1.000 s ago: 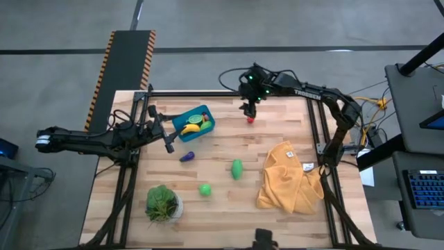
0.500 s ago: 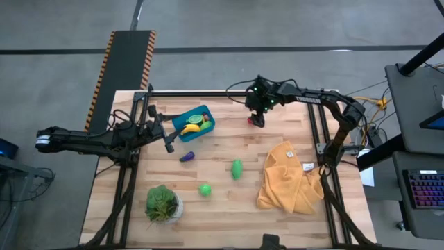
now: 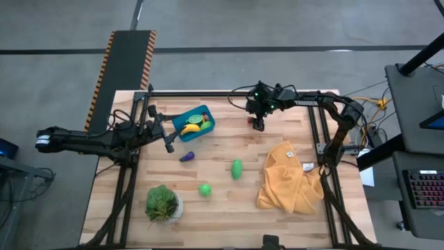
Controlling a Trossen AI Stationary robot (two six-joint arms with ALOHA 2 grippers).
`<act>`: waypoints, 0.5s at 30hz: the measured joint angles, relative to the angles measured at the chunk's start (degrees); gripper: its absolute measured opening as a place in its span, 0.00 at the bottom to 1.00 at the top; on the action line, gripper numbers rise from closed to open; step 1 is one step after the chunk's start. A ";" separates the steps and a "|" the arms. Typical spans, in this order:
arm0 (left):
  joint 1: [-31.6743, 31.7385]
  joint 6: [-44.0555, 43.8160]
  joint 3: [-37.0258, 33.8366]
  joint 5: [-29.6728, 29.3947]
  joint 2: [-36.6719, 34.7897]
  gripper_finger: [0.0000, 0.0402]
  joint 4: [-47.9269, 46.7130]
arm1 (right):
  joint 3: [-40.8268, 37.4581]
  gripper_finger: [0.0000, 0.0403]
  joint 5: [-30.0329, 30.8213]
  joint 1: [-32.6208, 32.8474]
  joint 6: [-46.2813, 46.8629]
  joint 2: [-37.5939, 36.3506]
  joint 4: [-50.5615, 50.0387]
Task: Pick and placing Produce into tupperware
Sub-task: Put the strawberry into the blue bin
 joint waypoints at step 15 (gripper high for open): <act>0.00 0.00 0.06 0.00 0.00 0.52 0.04 | -2.11 0.56 0.15 0.00 -1.08 0.07 3.39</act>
